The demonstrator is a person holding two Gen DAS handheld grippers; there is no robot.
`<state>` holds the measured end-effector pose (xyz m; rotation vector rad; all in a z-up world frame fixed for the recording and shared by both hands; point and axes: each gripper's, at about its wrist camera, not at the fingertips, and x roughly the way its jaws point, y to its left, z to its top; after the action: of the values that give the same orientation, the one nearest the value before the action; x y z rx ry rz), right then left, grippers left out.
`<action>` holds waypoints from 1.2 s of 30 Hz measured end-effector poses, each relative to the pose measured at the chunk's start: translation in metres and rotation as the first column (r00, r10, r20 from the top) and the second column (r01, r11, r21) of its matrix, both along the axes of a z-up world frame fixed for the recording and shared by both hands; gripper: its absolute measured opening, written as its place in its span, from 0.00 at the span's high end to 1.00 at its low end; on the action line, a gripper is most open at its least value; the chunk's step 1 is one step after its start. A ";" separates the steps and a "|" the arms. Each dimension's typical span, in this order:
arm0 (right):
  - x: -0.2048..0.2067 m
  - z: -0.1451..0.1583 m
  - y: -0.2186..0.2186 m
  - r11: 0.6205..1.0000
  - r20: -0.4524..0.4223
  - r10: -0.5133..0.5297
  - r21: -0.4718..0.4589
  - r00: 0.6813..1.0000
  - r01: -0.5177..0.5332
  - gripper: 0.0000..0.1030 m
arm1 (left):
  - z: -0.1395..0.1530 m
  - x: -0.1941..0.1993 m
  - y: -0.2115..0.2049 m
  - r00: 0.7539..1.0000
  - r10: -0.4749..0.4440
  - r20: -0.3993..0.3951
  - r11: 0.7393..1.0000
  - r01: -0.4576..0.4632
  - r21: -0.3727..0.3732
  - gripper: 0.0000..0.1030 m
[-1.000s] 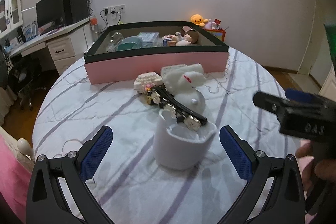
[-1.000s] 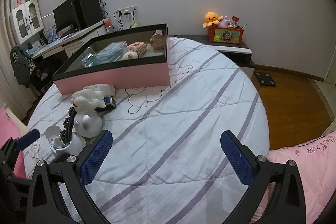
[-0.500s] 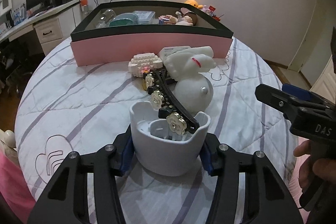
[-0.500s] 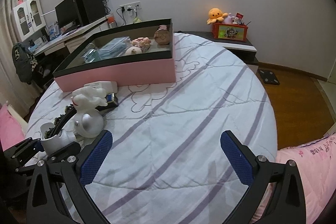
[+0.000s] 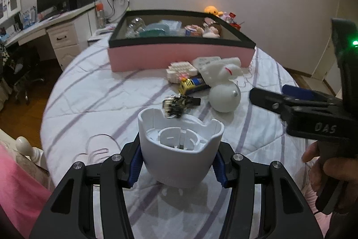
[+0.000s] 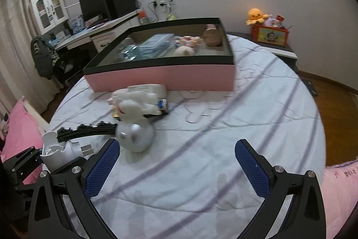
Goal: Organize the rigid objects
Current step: 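Grasp the white cup holder with the left tool while the right tool grasps the white rabbit figure, then carry cup holder and rabbit over the pink box and release both inside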
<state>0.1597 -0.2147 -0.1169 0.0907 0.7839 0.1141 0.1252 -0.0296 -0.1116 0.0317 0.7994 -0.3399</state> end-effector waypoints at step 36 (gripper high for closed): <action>0.025 0.006 0.030 0.989 0.005 0.126 0.070 0.992 -0.127 0.55 | 0.038 0.018 0.028 0.992 0.069 0.107 0.997 -0.065 -0.041 0.48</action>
<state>0.1846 -0.1851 -0.1107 0.1078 0.7846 0.2622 0.1428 -0.0012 -0.0740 -0.0116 0.6845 -0.2873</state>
